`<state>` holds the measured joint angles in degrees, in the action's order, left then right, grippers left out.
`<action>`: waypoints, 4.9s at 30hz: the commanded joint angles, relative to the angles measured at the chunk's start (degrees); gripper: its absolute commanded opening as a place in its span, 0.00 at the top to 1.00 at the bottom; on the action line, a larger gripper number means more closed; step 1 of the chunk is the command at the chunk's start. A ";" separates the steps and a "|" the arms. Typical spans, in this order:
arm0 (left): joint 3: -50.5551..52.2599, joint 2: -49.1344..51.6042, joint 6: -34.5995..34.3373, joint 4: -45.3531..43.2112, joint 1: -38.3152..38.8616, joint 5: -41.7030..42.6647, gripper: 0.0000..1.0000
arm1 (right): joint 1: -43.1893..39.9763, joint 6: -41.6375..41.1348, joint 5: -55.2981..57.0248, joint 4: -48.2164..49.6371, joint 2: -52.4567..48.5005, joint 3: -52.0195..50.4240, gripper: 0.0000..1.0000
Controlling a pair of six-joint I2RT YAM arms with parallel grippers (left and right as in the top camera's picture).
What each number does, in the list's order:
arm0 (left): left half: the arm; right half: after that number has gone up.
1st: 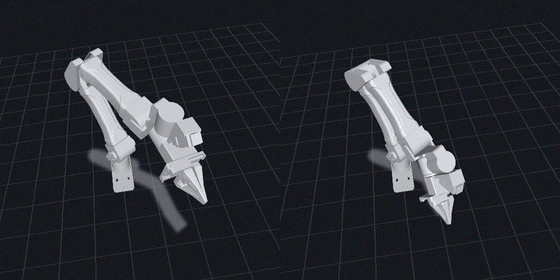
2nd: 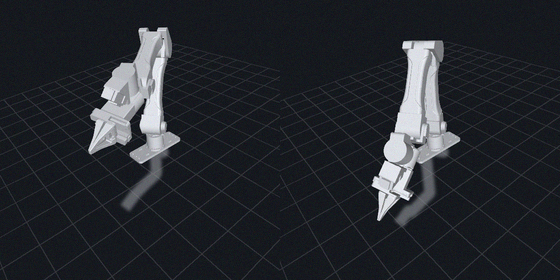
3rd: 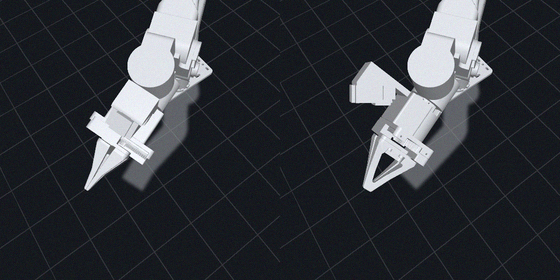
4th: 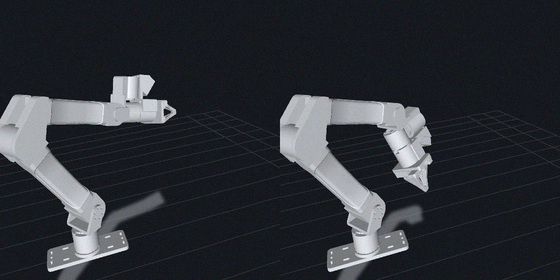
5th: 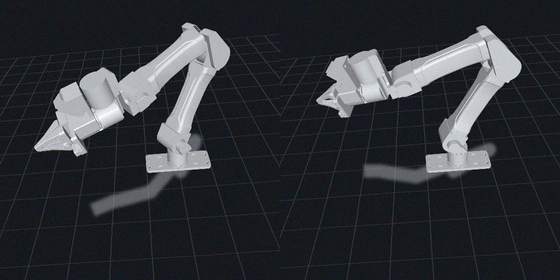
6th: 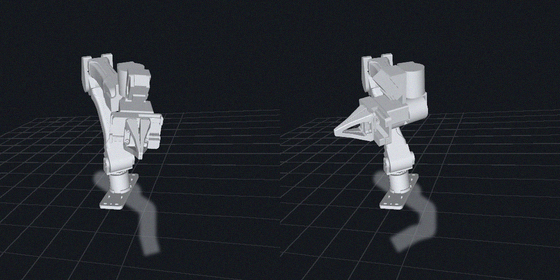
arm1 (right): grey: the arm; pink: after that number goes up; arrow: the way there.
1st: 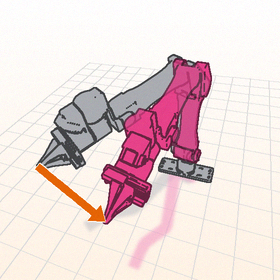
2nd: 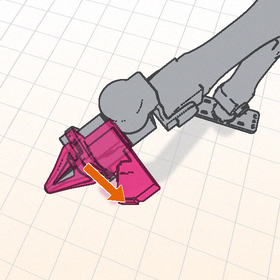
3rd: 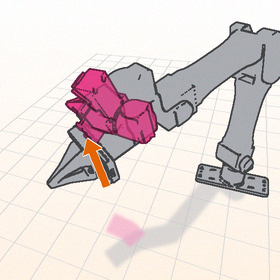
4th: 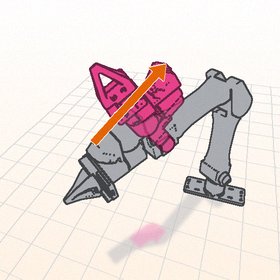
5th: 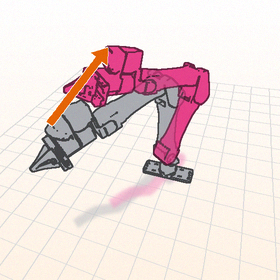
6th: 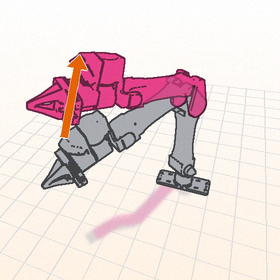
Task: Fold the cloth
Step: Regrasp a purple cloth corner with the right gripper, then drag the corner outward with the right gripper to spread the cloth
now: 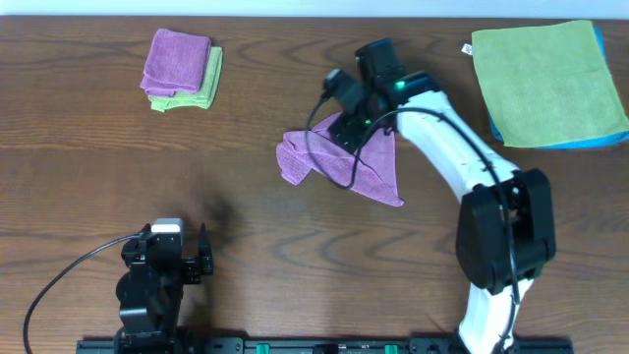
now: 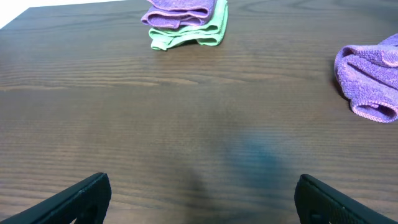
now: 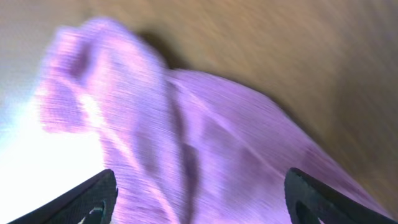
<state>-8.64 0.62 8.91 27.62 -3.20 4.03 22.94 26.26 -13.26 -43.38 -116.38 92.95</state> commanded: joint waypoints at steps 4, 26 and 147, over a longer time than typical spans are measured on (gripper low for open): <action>0.81 -0.42 0.52 0.46 0.24 -0.59 0.05 | 3.72 2.99 -5.22 1.27 0.63 0.96 0.26; 0.81 -0.42 0.52 0.46 0.24 -0.59 0.05 | 8.13 0.76 -6.71 8.11 -4.61 0.96 0.37; -0.17 -0.31 -8.33 -7.13 0.24 16.52 0.05 | 11.34 -21.53 -15.69 -0.96 23.47 -19.15 0.01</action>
<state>-8.21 0.62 3.99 22.13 -3.20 16.86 34.30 10.66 -28.51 -44.84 -93.23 73.65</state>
